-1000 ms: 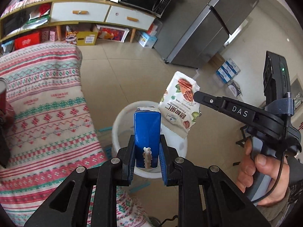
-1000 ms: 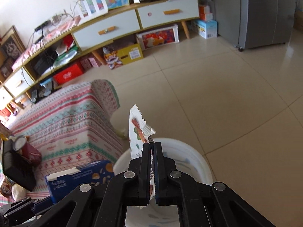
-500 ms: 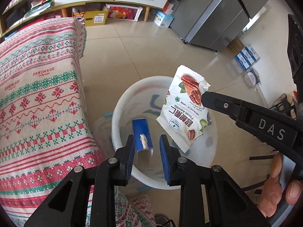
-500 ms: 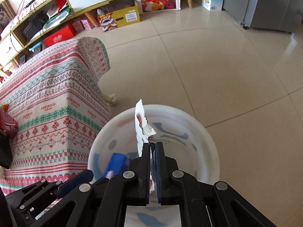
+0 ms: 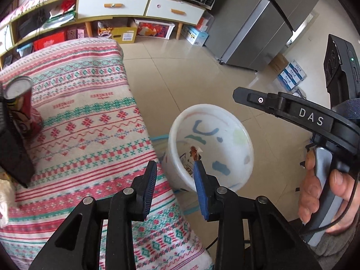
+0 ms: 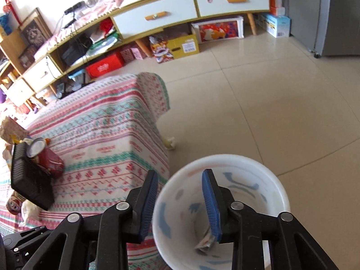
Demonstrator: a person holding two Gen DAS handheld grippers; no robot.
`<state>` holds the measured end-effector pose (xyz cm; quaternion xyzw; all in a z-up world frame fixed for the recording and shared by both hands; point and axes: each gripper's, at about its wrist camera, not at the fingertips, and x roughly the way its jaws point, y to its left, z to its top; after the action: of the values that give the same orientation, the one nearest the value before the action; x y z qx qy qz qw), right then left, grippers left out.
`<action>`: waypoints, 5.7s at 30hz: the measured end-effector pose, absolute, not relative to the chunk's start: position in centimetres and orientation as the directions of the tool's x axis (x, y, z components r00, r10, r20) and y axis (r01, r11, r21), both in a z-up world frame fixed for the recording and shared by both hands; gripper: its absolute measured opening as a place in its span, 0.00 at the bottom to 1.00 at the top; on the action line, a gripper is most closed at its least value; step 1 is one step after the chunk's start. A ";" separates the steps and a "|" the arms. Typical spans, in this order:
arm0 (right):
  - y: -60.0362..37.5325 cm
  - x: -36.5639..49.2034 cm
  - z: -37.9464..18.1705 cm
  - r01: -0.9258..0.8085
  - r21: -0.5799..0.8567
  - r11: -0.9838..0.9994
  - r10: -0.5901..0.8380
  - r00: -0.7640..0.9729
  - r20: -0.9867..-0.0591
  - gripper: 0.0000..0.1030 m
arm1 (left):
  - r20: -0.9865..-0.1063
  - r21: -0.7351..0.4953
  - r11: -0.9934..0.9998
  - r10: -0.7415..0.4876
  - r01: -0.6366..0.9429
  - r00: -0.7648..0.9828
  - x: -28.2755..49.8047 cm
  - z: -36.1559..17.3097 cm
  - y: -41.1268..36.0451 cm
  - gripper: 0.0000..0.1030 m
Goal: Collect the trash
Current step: 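Carry both items over the white bucket and open both tools to drop them, then grasp the white tissue with the right tool while the left tool grasps the tall milk carton, then carry the tissue and milk carton over the bucket and open both tools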
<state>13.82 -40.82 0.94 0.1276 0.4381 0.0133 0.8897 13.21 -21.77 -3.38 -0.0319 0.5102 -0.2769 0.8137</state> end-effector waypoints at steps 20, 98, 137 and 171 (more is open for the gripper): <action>-26.3 12.9 3.3 -0.281 0.283 0.917 0.399 0.663 -0.634 0.61 | -0.734 -0.347 0.935 -0.320 0.074 0.599 14.7 4.0 3.9 0.44; -12.2 11.7 -0.5 -0.630 0.148 0.763 0.553 0.516 -0.654 0.08 | -0.650 -0.466 0.883 -0.384 0.055 0.656 14.9 3.5 7.8 0.41; -38.4 6.7 2.6 0.053 0.437 0.898 0.257 0.742 -0.619 0.09 | -0.651 -0.456 0.744 -0.653 0.488 0.387 10.8 2.7 -20.8 0.41; -46.5 6.8 -2.3 0.441 0.390 0.808 0.089 0.563 -0.821 0.53 | -0.801 -0.327 0.816 -0.507 0.477 0.318 16.1 -8.1 -31.3 0.42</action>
<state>6.80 -46.51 -2.35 0.2913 0.4553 -0.1053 0.8347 16.12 -31.26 -8.09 -0.0153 0.4991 -0.3031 0.8117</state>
